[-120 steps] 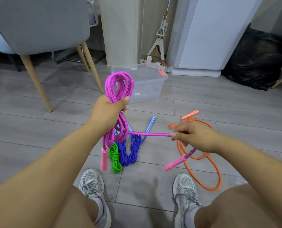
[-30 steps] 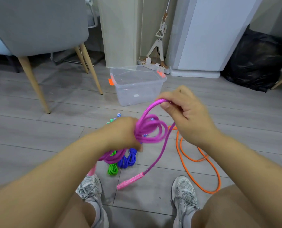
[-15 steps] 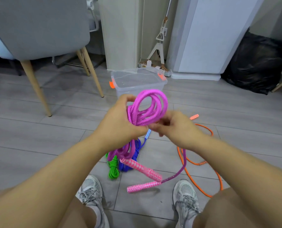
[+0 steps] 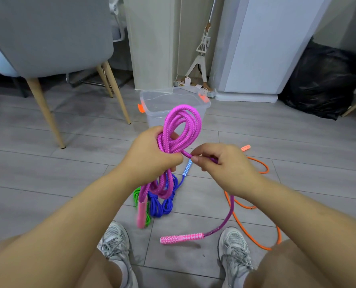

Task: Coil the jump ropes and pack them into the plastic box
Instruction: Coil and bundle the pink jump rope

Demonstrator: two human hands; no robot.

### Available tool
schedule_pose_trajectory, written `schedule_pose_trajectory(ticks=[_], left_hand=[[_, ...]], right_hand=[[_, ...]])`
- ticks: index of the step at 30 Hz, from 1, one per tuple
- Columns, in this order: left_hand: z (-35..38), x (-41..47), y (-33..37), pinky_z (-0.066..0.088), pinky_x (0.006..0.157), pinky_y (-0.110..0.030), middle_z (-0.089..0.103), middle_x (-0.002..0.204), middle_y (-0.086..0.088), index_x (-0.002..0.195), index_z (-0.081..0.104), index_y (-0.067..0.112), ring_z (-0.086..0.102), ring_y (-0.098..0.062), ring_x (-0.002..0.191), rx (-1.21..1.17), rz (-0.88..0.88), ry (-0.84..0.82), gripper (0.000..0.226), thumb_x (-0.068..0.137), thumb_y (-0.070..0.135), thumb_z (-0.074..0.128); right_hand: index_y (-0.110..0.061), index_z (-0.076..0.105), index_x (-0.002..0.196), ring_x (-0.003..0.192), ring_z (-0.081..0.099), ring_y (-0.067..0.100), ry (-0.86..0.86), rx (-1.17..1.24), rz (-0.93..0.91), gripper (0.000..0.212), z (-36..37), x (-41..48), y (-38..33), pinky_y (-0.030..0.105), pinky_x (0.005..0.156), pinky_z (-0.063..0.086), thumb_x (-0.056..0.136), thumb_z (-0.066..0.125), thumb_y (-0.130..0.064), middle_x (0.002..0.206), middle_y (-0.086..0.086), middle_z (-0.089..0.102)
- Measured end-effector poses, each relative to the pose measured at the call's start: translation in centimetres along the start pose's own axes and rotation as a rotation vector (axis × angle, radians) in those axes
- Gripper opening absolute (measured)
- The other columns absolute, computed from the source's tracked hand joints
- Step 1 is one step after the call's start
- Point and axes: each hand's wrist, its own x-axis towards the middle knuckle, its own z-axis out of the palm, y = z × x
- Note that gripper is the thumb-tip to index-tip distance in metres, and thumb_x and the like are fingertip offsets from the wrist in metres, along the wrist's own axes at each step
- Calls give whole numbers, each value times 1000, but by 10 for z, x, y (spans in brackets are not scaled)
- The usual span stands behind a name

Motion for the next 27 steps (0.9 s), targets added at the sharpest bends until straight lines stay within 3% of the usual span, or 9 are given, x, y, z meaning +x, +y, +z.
schedule_pose_trajectory(ticks=[6, 9, 11, 15, 18, 21, 24, 27], left_hand=[[-4, -1, 2, 42, 39, -16, 50, 38, 2, 64, 51, 3, 48, -6, 32, -160, -44, 9, 23, 77, -16, 57], [1, -4, 2, 39, 40, -17, 51, 41, 0, 78, 56, -7, 45, -12, 35, -335, -47, -35, 10, 70, -7, 62], [2, -3, 1, 37, 41, -17, 49, 41, -1, 95, 56, -14, 43, -14, 36, -453, -62, -60, 34, 64, 1, 59], [0, -1, 3, 39, 42, -18, 48, 47, -1, 99, 60, 2, 44, -11, 38, -641, -113, -42, 26, 74, -4, 61], [-3, 3, 1, 41, 41, -18, 51, 51, -2, 94, 61, -2, 47, -9, 39, -539, -140, 62, 12, 83, -7, 59], [-9, 5, -1, 42, 41, -17, 53, 49, 0, 96, 60, -8, 49, -7, 38, -306, -136, 76, 22, 79, 3, 70], [-8, 5, -4, 36, 40, -10, 54, 54, 0, 84, 57, 5, 47, 0, 35, 27, -50, 63, 27, 74, 20, 77], [-2, 9, -5, 35, 42, -8, 52, 60, 3, 83, 52, 15, 49, 3, 40, 175, 0, 39, 33, 74, 36, 75]], right_hand=[[-27, 66, 94, 61, 54, -1, 25, 25, 47, 9, -1, 4, 1, 10, 55, 37, 91, 57, -25, 64, -9, 56], [-27, 64, 90, 53, 51, -6, 31, 49, 121, 7, -4, 10, 2, 11, 50, 35, 92, 56, -26, 65, -4, 57], [-25, 63, 90, 48, 49, -5, -27, 34, 150, 8, -2, 12, 0, 12, 47, 34, 92, 56, -27, 66, 1, 60], [-32, 58, 86, 45, 47, -3, -203, -10, 171, 9, 4, 10, -6, 10, 45, 34, 93, 53, -32, 66, 0, 61], [-33, 59, 90, 51, 47, 0, -245, -90, 122, 10, -3, 8, -14, 11, 48, 34, 94, 50, -34, 65, -6, 57], [-29, 64, 98, 62, 47, 5, -233, -131, 64, 15, -17, 3, -20, 18, 58, 35, 94, 50, -34, 64, -9, 52], [-28, 66, 100, 66, 48, 8, -265, -136, 8, 16, -25, -4, -24, 24, 63, 38, 93, 52, -31, 69, -8, 55], [-26, 67, 98, 71, 52, 13, -306, -107, -58, 13, -25, -11, -29, 30, 69, 42, 92, 55, -26, 77, -1, 61]])
